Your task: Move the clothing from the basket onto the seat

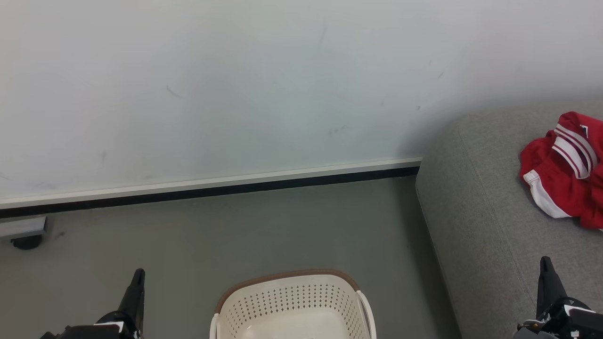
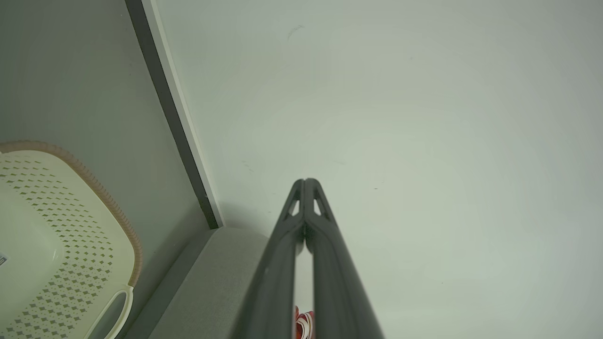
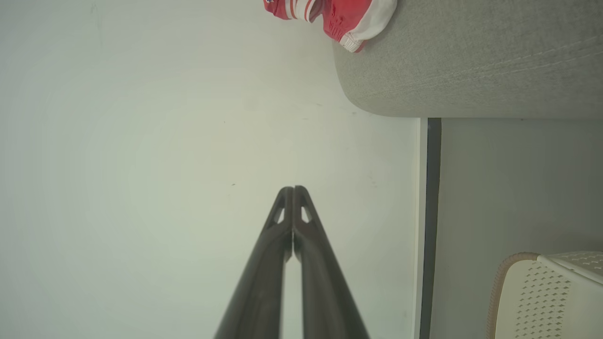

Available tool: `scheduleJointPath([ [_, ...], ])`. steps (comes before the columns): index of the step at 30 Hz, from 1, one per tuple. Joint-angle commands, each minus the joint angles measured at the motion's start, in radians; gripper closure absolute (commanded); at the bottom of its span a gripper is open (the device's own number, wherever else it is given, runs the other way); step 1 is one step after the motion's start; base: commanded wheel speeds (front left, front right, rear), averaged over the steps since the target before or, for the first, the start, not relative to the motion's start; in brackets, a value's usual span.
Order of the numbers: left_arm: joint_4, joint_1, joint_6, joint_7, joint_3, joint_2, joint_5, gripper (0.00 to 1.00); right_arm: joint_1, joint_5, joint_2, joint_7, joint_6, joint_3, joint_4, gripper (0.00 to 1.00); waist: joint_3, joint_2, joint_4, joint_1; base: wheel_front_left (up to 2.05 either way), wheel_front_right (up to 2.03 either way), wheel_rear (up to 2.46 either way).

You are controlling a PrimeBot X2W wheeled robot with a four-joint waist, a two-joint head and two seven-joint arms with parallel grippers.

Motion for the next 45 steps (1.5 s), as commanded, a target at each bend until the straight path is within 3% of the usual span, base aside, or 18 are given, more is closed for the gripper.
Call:
scheduleJointPath([
  [1,0.002,0.001,-0.007,0.003,0.004,-0.001,-0.008,1.00,-0.002,0.003,-0.008,-0.005,0.000,0.003,-0.003,1.00,0.000,-0.0001,0.000,0.0000,0.00,0.00,0.00],
  [45,0.001,0.001,-0.007,0.003,0.004,-0.001,-0.008,1.00,-0.002,0.002,-0.009,-0.005,0.000,0.005,-0.004,1.00,0.000,-0.0001,0.000,0.0000,0.00,0.00,0.00],
])
